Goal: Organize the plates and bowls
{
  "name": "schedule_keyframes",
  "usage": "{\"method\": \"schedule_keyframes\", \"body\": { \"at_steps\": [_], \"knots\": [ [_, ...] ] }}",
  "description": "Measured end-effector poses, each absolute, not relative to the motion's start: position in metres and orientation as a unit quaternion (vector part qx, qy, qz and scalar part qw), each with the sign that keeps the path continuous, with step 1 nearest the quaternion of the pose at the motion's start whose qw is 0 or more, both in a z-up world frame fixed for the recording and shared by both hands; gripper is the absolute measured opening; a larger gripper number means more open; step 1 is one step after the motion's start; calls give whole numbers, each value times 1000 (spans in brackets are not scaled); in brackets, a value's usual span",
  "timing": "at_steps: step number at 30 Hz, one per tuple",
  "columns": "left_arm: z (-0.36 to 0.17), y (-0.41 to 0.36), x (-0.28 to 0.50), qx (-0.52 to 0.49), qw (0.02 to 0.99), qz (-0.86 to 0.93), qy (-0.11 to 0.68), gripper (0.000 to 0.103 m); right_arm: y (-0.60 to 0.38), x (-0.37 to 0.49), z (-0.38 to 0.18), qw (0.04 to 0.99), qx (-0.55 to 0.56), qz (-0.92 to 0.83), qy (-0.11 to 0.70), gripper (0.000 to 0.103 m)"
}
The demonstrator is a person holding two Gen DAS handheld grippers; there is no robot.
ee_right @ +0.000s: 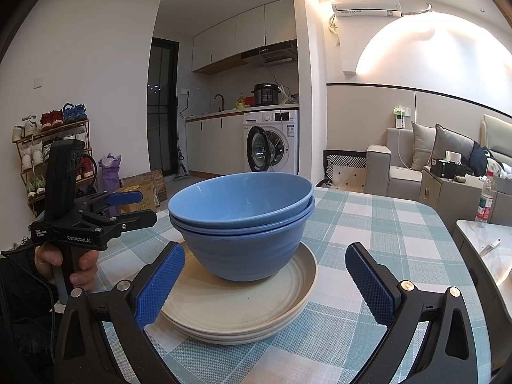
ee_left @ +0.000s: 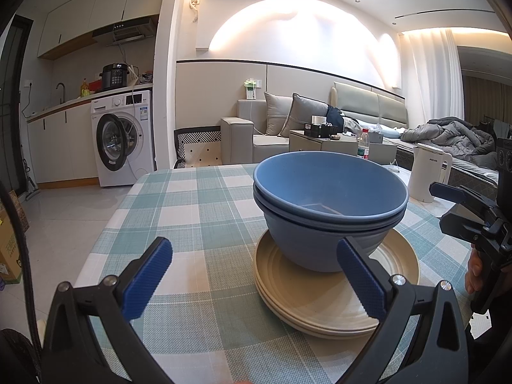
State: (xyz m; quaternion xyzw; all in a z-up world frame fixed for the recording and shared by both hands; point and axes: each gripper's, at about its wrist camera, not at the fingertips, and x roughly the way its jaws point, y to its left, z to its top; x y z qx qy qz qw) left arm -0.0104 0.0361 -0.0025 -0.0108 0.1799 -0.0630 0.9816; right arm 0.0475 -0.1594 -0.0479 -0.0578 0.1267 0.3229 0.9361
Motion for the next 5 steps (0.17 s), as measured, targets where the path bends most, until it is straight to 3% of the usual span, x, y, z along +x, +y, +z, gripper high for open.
{"method": "schedule_keyframes", "body": {
  "at_steps": [5],
  "knots": [
    [-3, 34, -12, -10, 983, -59, 176, 103, -159, 47, -48, 936, -58, 323, 127, 102]
  ]
}}
